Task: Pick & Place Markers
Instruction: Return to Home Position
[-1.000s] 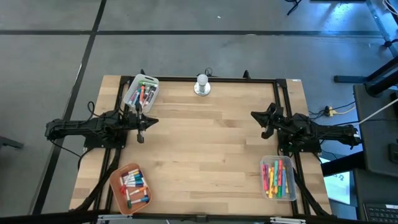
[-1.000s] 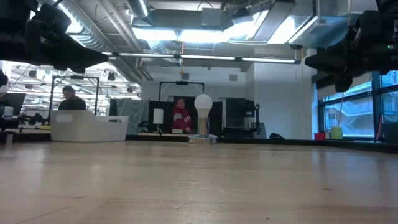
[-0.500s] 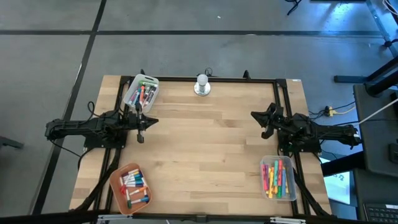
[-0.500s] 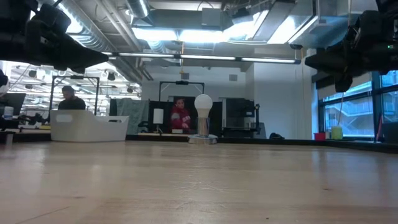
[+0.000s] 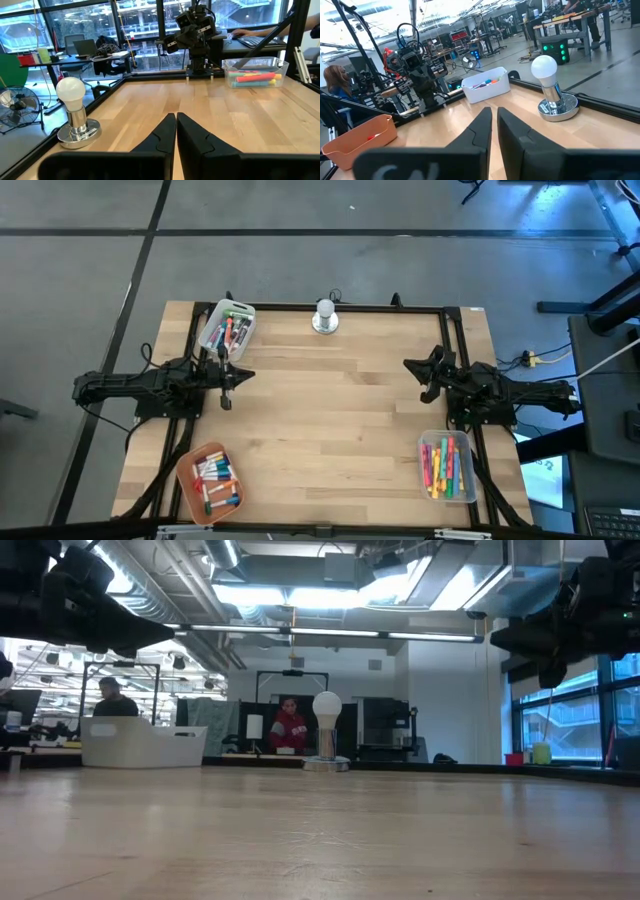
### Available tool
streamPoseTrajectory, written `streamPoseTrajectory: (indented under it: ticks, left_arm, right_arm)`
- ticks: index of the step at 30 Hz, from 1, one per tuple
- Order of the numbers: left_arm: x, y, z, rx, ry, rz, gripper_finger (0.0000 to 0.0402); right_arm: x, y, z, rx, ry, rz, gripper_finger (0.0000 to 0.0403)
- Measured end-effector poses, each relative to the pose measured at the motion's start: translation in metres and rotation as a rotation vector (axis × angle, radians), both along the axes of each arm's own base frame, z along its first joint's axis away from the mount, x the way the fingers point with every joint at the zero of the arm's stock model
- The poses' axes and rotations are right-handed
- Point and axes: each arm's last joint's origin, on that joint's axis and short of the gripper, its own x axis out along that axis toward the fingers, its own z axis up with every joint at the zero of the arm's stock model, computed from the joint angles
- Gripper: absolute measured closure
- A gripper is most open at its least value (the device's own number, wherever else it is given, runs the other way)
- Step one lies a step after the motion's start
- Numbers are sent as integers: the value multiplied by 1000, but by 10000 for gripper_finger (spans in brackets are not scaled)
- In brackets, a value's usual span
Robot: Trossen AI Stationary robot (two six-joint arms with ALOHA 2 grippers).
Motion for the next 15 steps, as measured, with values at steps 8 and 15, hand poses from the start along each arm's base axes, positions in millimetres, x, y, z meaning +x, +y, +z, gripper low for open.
streamPoseTrajectory:
  ticks: [8, 15]
  left_arm:
    - [0, 0, 0, 0, 0, 0, 394]
    - [0, 0, 0, 0, 0, 0, 389]
  right_arm:
    - [0, 0, 0, 0, 0, 0, 372]
    - [0, 0, 0, 0, 0, 1, 372]
